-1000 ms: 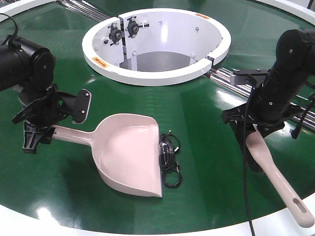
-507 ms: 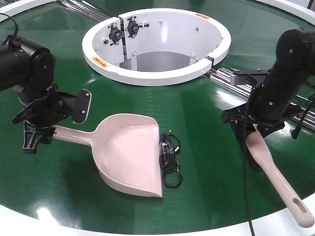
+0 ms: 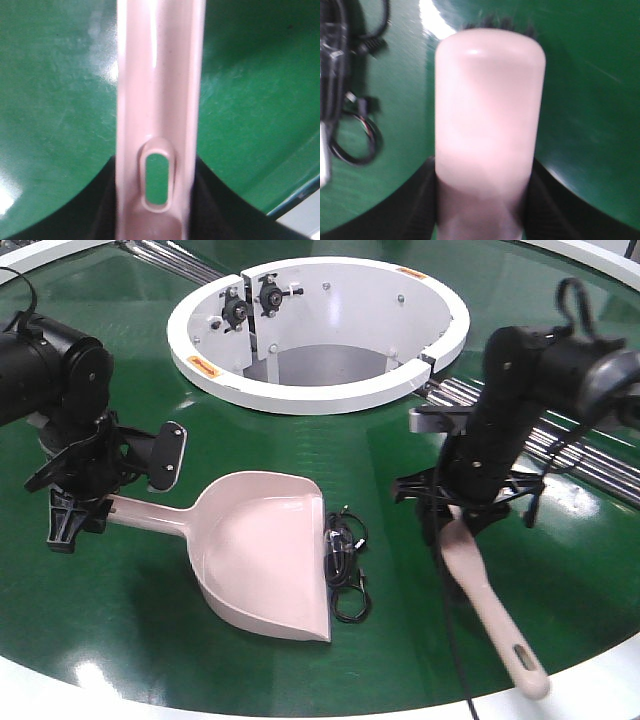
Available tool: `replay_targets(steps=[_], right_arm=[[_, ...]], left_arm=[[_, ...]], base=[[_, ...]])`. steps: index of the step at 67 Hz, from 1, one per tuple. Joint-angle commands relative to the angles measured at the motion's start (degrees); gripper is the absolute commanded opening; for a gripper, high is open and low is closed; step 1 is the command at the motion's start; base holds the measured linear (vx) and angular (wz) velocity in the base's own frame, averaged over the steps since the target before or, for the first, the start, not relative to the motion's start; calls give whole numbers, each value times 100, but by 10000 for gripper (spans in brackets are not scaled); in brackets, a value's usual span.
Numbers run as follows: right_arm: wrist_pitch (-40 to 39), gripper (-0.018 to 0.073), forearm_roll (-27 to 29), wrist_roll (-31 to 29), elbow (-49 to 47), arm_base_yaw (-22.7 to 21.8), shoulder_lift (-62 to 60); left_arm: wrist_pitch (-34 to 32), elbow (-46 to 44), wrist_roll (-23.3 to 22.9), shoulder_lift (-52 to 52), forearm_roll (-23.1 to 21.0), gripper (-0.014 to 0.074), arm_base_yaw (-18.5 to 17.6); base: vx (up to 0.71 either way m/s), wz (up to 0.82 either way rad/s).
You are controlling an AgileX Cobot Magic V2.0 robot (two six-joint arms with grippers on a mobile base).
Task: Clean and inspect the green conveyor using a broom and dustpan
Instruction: 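Lift the brush with the right gripper and sweep cables into the dustpan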
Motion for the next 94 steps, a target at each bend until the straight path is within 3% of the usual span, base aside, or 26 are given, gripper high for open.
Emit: replay_targets(steps=[1, 31, 54, 70, 94], right_arm=[[353, -3, 97, 118, -409, 139, -7], [353, -3, 921, 235, -1421, 828, 1225], [353, -3, 1681, 365, -2846, 1445, 1898], [353, -3, 1853, 552, -3584, 1650, 2110], [353, -3, 1847, 584, -3659, 1667, 1798]], left_arm=[[205, -121, 48, -249, -130, -6, -73], [205, -121, 48, -249, -130, -6, -73], [205, -121, 48, -249, -130, -6, -73], [205, -121, 48, -249, -130, -6, -73], [205, -121, 48, -249, -130, -6, -73]], base=[[0, 0], [0, 0], [0, 0], [0, 0], [0, 0]])
